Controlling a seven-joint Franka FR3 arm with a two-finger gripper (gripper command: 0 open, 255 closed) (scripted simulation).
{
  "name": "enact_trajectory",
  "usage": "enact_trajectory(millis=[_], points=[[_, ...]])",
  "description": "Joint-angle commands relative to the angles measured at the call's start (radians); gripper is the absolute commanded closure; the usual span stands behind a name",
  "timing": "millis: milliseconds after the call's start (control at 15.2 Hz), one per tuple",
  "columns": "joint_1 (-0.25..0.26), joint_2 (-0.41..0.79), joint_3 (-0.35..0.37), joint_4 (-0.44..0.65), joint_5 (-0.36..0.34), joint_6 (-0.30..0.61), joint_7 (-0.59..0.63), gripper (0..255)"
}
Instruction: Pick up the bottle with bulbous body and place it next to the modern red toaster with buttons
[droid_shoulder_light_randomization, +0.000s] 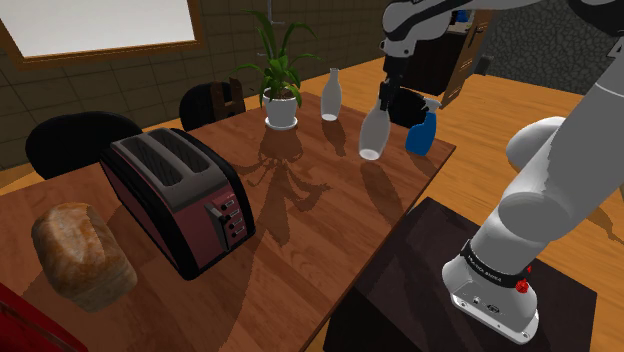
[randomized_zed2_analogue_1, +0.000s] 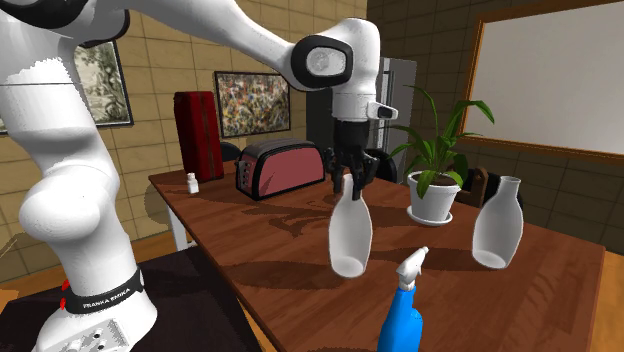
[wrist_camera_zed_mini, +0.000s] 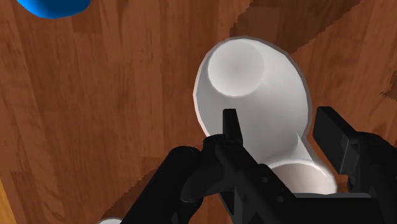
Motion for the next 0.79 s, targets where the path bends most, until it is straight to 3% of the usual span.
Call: enact_trajectory(millis=[0,726], points=[[0.0,-0.009,0.001,0.019,-0.003,-0.028,0.002,255],[0.002,-0.032,0.004,0.143,-0.008,-0.174,0.006,255]])
